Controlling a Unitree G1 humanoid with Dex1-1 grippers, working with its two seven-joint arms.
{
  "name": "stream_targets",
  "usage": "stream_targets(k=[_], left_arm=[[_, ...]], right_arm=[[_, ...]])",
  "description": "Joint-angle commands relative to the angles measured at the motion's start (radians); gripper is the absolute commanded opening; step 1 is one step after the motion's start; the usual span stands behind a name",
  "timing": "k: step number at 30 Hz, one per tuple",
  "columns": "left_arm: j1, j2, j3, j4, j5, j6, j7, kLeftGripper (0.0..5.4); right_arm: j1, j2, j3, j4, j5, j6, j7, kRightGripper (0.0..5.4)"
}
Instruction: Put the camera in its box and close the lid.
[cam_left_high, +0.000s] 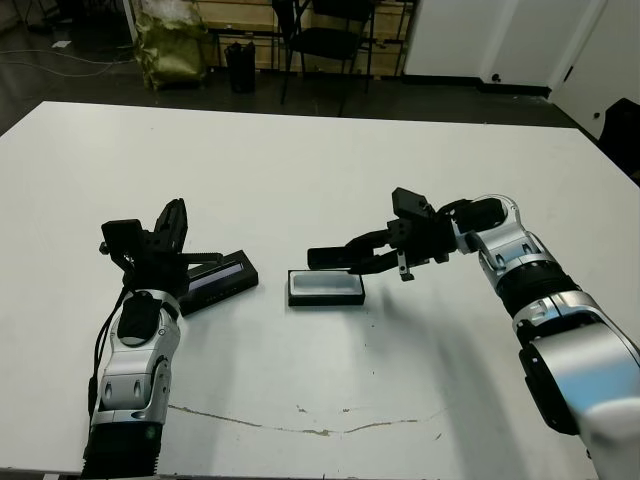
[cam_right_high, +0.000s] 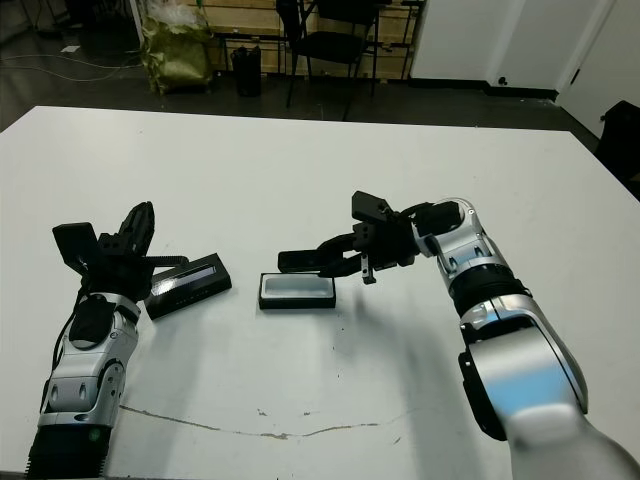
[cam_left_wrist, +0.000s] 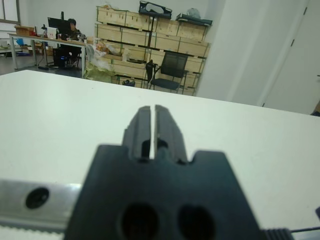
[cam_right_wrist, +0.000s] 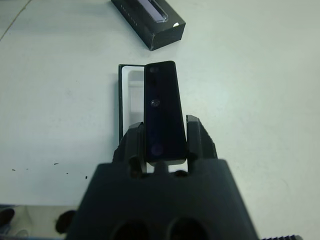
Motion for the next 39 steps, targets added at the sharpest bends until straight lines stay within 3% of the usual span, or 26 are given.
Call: stream_targets(k=[1, 13, 39], left_arm=[[0.014, 0.002, -0.001, 0.009, 0.008, 0.014, 0.008, 0.0], [0.015, -0.003, 0.0, 0.01, -0.001, 0.018, 0.006, 0.0], [0.023, -0.002, -0.006, 0.008, 0.018, 0.009, 0.02, 0.0]], right_arm=[[-0.018, 0.015, -0.009, 0.03, 0.0, -0.012, 0.019, 0.67], [-0.04, 0.049, 0.009, 0.057, -0.034, 0.022, 0.042, 0.67], [-0.026, 0.056, 0.028, 0.059, -0.079, -0.019, 0.011, 0.67]])
